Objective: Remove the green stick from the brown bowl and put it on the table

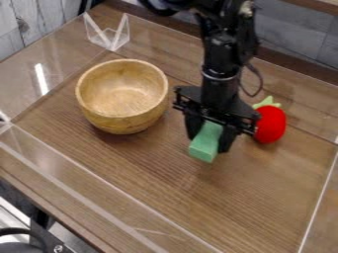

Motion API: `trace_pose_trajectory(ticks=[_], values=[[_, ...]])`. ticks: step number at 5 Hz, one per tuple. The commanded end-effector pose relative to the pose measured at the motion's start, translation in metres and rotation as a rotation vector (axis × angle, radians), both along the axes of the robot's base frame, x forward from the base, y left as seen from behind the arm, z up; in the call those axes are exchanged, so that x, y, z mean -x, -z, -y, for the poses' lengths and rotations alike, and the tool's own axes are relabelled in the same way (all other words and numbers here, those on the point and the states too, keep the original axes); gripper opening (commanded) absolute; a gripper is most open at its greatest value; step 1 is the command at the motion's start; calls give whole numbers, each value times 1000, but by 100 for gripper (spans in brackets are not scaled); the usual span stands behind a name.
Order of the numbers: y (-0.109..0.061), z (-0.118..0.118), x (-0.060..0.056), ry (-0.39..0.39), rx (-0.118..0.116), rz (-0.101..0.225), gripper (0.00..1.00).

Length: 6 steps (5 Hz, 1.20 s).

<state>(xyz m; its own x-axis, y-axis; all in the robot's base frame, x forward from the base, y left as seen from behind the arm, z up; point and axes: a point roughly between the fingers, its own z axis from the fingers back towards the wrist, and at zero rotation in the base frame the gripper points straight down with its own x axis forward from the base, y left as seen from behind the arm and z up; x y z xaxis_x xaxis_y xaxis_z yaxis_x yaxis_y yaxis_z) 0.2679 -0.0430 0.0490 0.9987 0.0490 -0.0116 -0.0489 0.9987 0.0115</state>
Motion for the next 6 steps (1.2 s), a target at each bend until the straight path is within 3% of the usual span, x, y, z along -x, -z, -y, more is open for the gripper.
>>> trace_pose_trajectory(ticks=[1,3,5,6], values=[[-18,6,-16,26,6,47,0],[-38,31,-12,100,9,37,0],[-38,26,0,5,12,31,0],[-35,27,1,40,14,28,0]])
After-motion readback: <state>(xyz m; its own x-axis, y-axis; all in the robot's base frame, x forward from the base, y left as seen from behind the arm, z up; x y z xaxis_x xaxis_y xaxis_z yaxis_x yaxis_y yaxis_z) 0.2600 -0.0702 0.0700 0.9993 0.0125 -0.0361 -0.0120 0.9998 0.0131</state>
